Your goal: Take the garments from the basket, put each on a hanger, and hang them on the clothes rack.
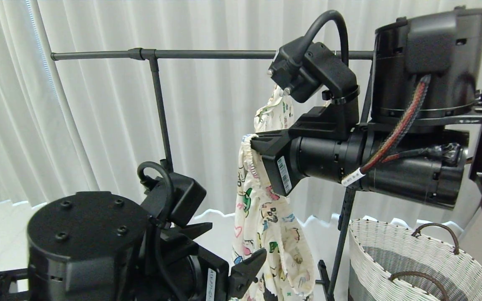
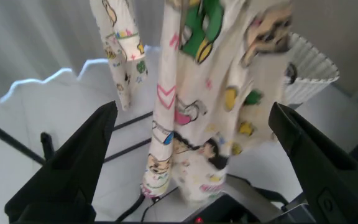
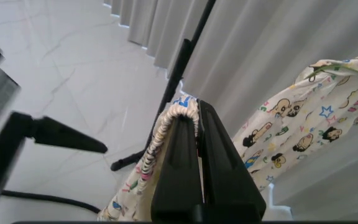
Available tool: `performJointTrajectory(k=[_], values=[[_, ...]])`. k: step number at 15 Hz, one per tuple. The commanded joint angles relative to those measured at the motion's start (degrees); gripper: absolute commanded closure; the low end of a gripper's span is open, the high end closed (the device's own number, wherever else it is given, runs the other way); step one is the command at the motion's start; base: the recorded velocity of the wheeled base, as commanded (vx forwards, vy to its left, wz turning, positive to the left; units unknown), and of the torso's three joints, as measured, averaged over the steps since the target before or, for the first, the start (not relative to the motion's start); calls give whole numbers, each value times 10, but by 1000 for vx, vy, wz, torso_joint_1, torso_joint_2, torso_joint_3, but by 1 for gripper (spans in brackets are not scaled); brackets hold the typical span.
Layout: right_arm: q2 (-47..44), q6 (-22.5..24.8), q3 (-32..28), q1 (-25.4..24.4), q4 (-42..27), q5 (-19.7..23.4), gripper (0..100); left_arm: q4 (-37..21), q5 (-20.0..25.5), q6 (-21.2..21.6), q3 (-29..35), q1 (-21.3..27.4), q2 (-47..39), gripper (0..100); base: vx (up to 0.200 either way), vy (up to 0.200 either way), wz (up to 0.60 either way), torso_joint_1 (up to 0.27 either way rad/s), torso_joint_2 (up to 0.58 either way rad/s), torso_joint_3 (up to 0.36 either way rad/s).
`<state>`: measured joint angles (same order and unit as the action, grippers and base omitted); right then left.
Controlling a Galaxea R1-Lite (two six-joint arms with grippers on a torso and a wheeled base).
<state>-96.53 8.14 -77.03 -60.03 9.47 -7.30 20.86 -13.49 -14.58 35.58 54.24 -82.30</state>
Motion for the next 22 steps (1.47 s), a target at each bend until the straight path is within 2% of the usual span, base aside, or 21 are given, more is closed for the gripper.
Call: performJointTrajectory(k=[1,3,5,6,9,11,12,14,20,22], values=[[4,0,-2,-1,0,0,100,4,0,-7,6,8,-20,0,0,0,0,0,0,0],[5,0,-4,-3,0,0,100,28,0,-36,8,39,-21,0,0,0,0,0,0,0],[5,0,-6,-4,0,0,100,32,0,-39,8,43,-36,0,0,0,0,0,0,0],[5,0,-6,-5,0,0,100,32,0,-39,8,37,-39,0,0,0,0,0,0,0],[5,1,-10,-15,0,-1,100,30,-4,-26,-13,-22,-53,0,0,0,0,0,0,0],[10,1,-9,-19,-2,-1,100,31,-14,8,-45,-53,-54,0,0,0,0,0,0,0],[13,1,-9,-19,-2,-1,100,31,-33,21,-67,-57,-52,0,0,0,0,0,0,0],[20,1,-8,-19,-2,-2,100,31,-37,23,-96,-57,-51,0,0,0,0,0,0,0],[52,5,25,18,-15,-6,100,31,-38,23,-105,-55,-37,0,0,0,0,0,0,0],[67,5,50,30,-14,-32,100,32,-39,23,-114,-55,-22,0,0,0,0,0,0,0]])
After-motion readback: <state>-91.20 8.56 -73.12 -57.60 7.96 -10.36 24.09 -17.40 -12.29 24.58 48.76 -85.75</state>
